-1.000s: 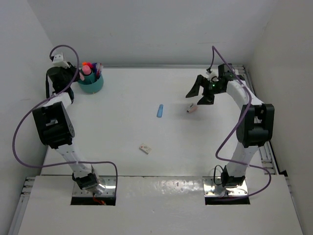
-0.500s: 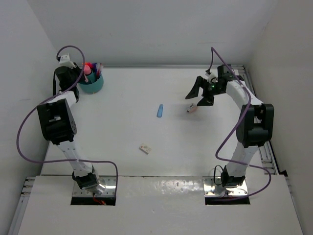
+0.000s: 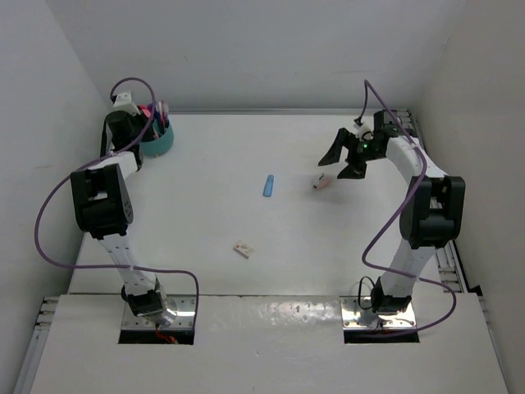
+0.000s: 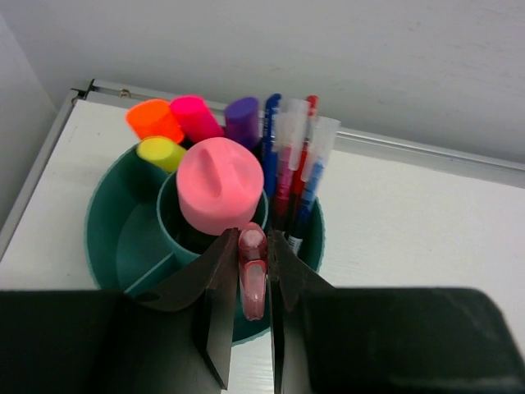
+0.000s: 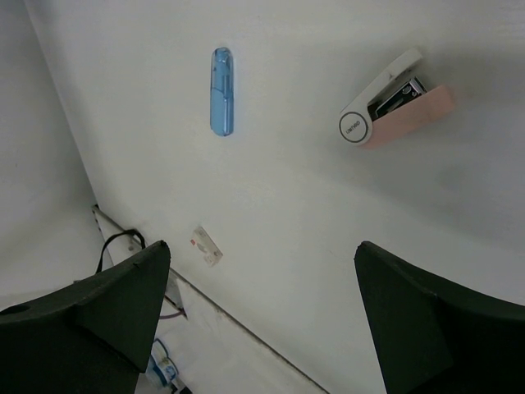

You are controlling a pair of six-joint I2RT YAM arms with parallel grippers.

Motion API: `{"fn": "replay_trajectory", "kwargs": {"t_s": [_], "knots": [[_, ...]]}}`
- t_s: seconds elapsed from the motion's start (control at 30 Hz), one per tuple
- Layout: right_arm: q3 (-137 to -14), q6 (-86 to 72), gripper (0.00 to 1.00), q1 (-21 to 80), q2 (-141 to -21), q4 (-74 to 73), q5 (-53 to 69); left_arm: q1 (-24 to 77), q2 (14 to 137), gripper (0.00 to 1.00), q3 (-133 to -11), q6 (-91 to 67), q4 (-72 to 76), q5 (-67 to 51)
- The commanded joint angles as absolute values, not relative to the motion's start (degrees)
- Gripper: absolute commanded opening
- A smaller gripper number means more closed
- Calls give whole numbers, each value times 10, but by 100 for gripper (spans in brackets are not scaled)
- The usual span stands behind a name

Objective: Sort the stationery into containers
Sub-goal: Place the stationery into the container

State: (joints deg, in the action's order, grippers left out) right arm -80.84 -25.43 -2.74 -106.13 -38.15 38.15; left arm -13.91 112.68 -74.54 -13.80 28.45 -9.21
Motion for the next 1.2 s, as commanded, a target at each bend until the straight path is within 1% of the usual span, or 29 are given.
{"fn": "replay_trajectory", "kwargs": {"t_s": [0.0,0.53,0.6,0.63,0.67,0.77,0.8,0.83,0.93,0.97,1.03,1.17], "knots": [[-804,-243,92,-26,-1031,-377,387,-132,1129,0,-772,-153,323,-104],[-801,-250,91,-26,-1033,-372,391,-129,1144,0,-805,-111,289,-68],[-801,-250,91,-26,-1033,-372,391,-128,1145,4,-808,-103,284,-62],[-802,-250,92,-26,-1034,-371,390,-128,1146,8,-809,-101,282,-61],[-801,-250,92,-25,-1034,-371,390,-128,1145,26,-809,-98,279,-64],[-803,-248,91,-20,-1034,-368,388,-127,1143,50,-814,-93,276,-87],[-809,-242,91,-18,-1034,-370,386,-126,1141,54,-815,-91,277,-94],[-811,-238,90,-16,-1035,-370,378,-124,1135,61,-816,-88,277,-108],[-829,-231,88,-5,-1037,-373,362,-119,1118,63,-812,-83,297,-113],[-834,-231,87,11,-1038,-374,356,-120,1113,63,-811,-83,302,-140],[-845,-230,85,22,-1036,-374,339,-119,1094,63,-813,-83,312,-161],[-859,-233,80,79,-1035,-374,260,-120,1056,61,-837,-149,293,-192]]}}
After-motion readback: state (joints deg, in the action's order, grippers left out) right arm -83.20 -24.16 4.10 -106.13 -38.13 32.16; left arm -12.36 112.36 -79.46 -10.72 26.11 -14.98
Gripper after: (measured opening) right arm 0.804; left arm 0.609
